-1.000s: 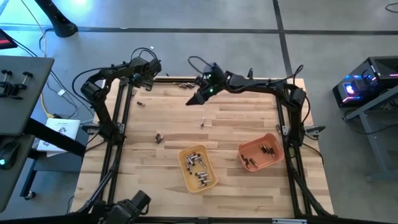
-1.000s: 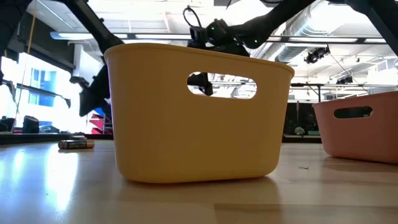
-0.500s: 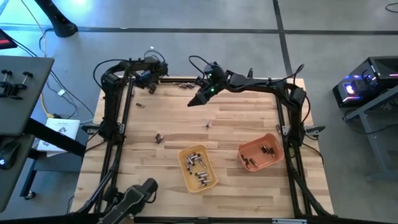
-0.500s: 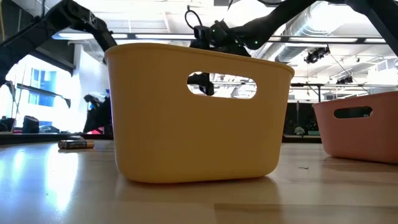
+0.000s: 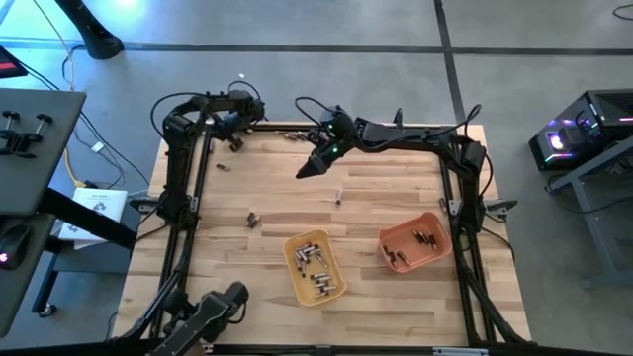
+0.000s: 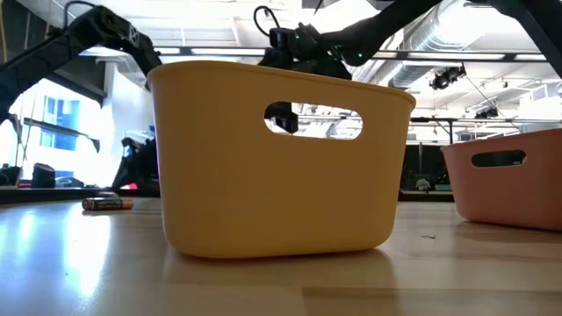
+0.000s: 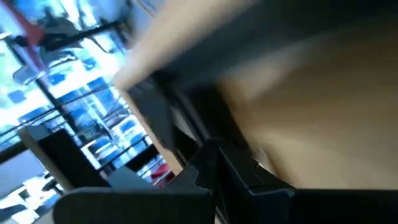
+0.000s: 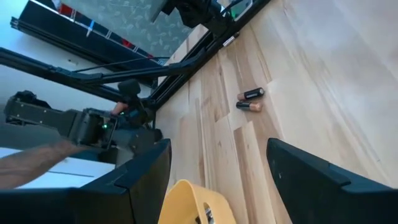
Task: Sort batteries
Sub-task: Adjust the silver battery
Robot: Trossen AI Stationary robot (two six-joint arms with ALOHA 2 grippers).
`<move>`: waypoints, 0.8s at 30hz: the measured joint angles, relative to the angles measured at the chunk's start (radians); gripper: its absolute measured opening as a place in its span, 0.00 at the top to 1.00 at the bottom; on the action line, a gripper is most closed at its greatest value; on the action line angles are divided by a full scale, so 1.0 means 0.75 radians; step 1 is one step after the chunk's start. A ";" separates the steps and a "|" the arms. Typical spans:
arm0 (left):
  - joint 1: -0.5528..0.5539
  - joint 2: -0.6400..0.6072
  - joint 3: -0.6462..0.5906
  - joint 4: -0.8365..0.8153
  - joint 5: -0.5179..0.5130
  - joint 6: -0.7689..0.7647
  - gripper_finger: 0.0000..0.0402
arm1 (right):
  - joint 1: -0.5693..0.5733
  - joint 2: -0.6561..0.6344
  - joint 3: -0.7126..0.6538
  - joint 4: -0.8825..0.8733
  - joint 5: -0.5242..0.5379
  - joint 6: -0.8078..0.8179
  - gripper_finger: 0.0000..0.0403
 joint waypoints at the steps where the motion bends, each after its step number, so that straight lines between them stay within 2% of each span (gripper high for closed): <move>1: -0.002 -0.008 0.000 0.004 -0.008 -0.050 1.00 | 0.001 0.000 0.000 0.001 0.000 0.006 0.36; 4: 0.029 -0.025 -0.037 -0.035 0.118 -0.194 1.00 | 0.004 0.000 0.000 0.004 0.001 0.012 0.36; 7: 0.030 -0.030 -0.022 -0.055 0.173 -0.129 1.00 | 0.006 0.000 0.000 -0.001 0.001 0.025 0.36; 11: 0.022 -0.018 -0.008 -0.039 0.405 0.016 1.00 | 0.008 0.000 0.000 0.020 0.002 0.047 0.36; 14: 0.016 -0.023 0.001 -0.023 0.459 -0.076 1.00 | 0.010 0.000 0.000 0.018 0.002 0.048 0.36; 16: 0.010 -0.023 0.005 -0.040 0.553 -0.074 1.00 | 0.010 0.000 0.000 0.016 0.001 0.067 0.36; 19: -0.031 -0.022 0.004 -0.110 0.734 -0.120 1.00 | 0.011 0.000 0.000 0.016 0.002 0.078 0.36; 24: -0.154 -0.015 0.000 -0.206 0.828 -0.065 1.00 | 0.010 0.000 0.000 0.020 0.004 0.082 0.36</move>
